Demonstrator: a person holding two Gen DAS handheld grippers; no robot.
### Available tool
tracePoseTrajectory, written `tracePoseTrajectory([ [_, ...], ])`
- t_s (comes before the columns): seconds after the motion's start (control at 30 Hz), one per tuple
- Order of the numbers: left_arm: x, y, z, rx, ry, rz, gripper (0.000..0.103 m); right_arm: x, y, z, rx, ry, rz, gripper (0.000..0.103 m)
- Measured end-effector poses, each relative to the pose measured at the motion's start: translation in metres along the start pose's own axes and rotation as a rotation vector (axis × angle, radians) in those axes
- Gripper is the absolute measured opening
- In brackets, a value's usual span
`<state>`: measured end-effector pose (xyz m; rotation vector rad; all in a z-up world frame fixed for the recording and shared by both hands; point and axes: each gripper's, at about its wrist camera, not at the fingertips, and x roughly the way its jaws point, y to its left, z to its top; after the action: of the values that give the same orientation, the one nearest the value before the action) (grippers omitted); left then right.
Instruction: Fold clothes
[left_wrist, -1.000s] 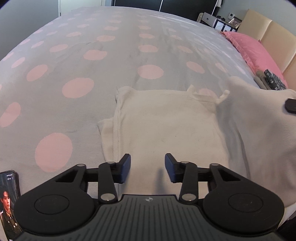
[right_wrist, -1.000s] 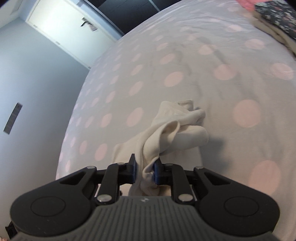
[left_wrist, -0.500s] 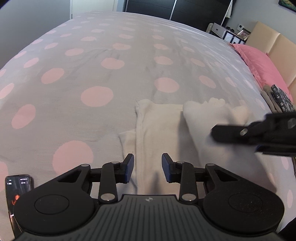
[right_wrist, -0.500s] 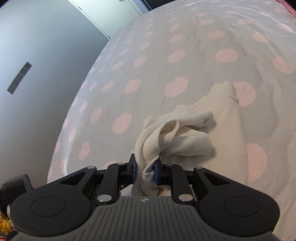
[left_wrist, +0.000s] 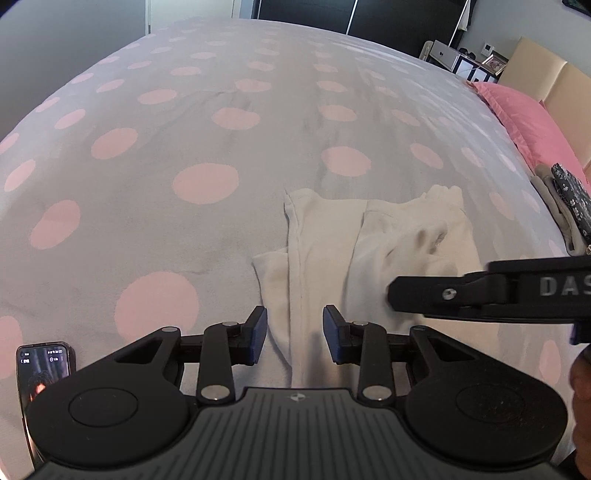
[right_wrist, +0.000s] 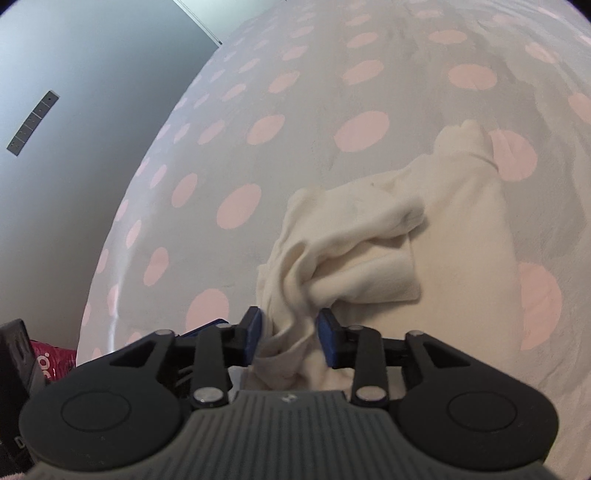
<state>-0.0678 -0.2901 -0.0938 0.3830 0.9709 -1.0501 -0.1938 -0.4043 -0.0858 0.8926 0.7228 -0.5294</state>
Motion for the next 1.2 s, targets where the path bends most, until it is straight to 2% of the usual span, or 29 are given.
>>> tracePoseTrajectory([
  [0.07, -0.004, 0.001, 0.000, -0.010, -0.015, 0.003, 0.031, -0.012, -0.001, -0.001, -0.020, -0.025, -0.013, 0.042],
  [0.2, -0.012, 0.002, 0.001, -0.024, -0.042, 0.000, 0.031, -0.032, -0.009, -0.005, -0.059, -0.051, -0.070, 0.040],
  [0.23, -0.013, 0.001, 0.001, -0.021, -0.046, -0.003, 0.031, -0.033, -0.012, -0.009, -0.076, -0.039, -0.091, 0.032],
  [0.3, -0.018, -0.003, 0.001, -0.014, -0.067, 0.003, 0.031, -0.034, -0.018, -0.018, -0.108, -0.015, -0.128, 0.025],
  [0.43, -0.034, -0.012, 0.002, 0.011, -0.124, 0.014, 0.031, -0.032, -0.028, -0.038, -0.139, 0.034, -0.172, 0.024],
  [0.53, -0.039, -0.021, 0.002, 0.043, -0.133, -0.025, 0.031, -0.029, -0.038, -0.045, -0.151, 0.047, -0.216, 0.024],
  [0.77, -0.020, -0.046, -0.007, 0.127, -0.080, -0.095, 0.031, -0.036, -0.057, -0.050, -0.182, 0.013, -0.273, 0.020],
  [0.87, -0.004, -0.049, -0.012, 0.130, -0.045, -0.095, 0.031, -0.034, -0.059, -0.050, -0.195, 0.014, -0.283, 0.020],
  [1.0, 0.016, -0.038, -0.016, 0.097, -0.008, -0.075, 0.031, -0.028, -0.062, -0.049, -0.212, 0.019, -0.295, 0.020],
  [1.2, 0.025, -0.010, -0.013, -0.009, -0.025, -0.116, 0.025, -0.023, -0.077, -0.044, -0.197, 0.025, -0.318, 0.019],
])
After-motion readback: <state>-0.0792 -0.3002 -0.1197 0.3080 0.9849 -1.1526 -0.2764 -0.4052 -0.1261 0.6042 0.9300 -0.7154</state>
